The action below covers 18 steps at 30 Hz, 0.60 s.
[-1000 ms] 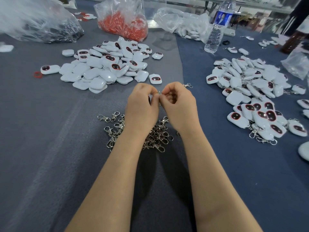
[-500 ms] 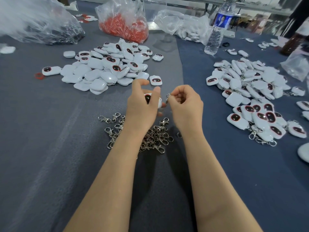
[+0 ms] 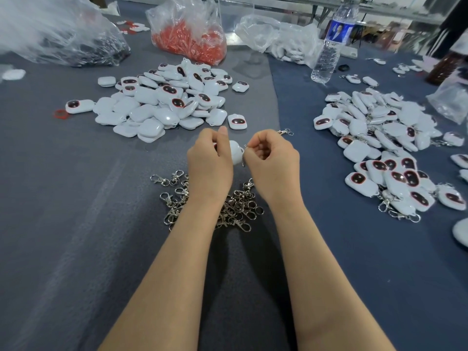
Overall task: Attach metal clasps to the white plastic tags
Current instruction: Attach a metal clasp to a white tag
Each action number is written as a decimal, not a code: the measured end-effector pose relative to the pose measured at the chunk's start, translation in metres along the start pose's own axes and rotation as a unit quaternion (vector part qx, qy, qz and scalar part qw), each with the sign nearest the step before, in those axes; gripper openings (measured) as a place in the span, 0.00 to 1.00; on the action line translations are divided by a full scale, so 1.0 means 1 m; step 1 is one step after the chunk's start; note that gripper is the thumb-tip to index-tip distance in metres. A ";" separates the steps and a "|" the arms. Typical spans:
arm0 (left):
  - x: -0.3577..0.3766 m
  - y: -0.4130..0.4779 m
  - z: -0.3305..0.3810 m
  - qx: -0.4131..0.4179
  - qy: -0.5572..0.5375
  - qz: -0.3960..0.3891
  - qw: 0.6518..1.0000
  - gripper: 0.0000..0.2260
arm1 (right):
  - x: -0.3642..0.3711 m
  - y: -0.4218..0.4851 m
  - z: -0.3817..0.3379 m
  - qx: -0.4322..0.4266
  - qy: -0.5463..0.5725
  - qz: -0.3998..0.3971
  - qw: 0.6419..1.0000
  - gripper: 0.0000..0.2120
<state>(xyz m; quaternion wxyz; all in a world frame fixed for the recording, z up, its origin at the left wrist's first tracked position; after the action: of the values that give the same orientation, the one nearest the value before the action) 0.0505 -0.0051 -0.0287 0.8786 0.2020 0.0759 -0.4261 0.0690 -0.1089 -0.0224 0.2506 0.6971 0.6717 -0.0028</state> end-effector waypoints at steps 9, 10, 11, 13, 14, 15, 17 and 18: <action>-0.002 0.002 -0.004 0.025 0.023 0.042 0.999 0.13 | 0.006 -0.004 -0.001 -0.050 -0.045 -0.045 0.997 0.07; -0.002 0.002 -0.004 0.027 0.026 0.042 0.998 0.13 | 0.007 -0.004 -0.001 -0.057 -0.058 -0.054 0.995 0.07; -0.002 0.001 -0.005 0.030 0.031 0.038 0.998 0.12 | 0.007 -0.004 -0.001 -0.062 -0.074 -0.063 0.993 0.08; -0.001 0.000 -0.004 0.045 0.049 0.023 0.998 0.12 | 0.008 -0.002 0.000 -0.064 -0.117 -0.080 0.988 0.08; -0.001 -0.002 -0.004 0.053 0.054 0.015 0.997 0.12 | 0.008 -0.001 0.001 -0.063 -0.139 -0.086 0.985 0.08; -0.002 -0.003 -0.003 0.057 0.054 0.008 0.997 0.12 | 0.007 0.000 0.001 -0.064 -0.150 -0.087 0.983 0.08; -0.001 -0.002 0.000 0.037 0.021 -0.007 0.999 0.12 | 0.004 0.000 0.000 -0.068 -0.113 -0.072 0.989 0.08; -0.001 0.000 0.002 0.001 -0.026 -0.022 0.999 0.13 | 0.002 0.000 -0.001 -0.063 -0.073 -0.057 0.994 0.09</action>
<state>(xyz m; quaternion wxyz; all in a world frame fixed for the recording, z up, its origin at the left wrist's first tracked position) 0.0498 -0.0056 -0.0269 0.8703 0.1903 0.0569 -0.4507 0.0687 -0.1063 -0.0219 0.3419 0.6386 0.6889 -0.0258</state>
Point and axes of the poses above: each hand's wrist, its own y-axis towards the middle knuckle, its own x-axis out of the palm, z = x × y, the point moved 2 cm from there along y, towards the middle knuckle, and after that the axes turned 2 degrees about y, right-handed, at the moved point
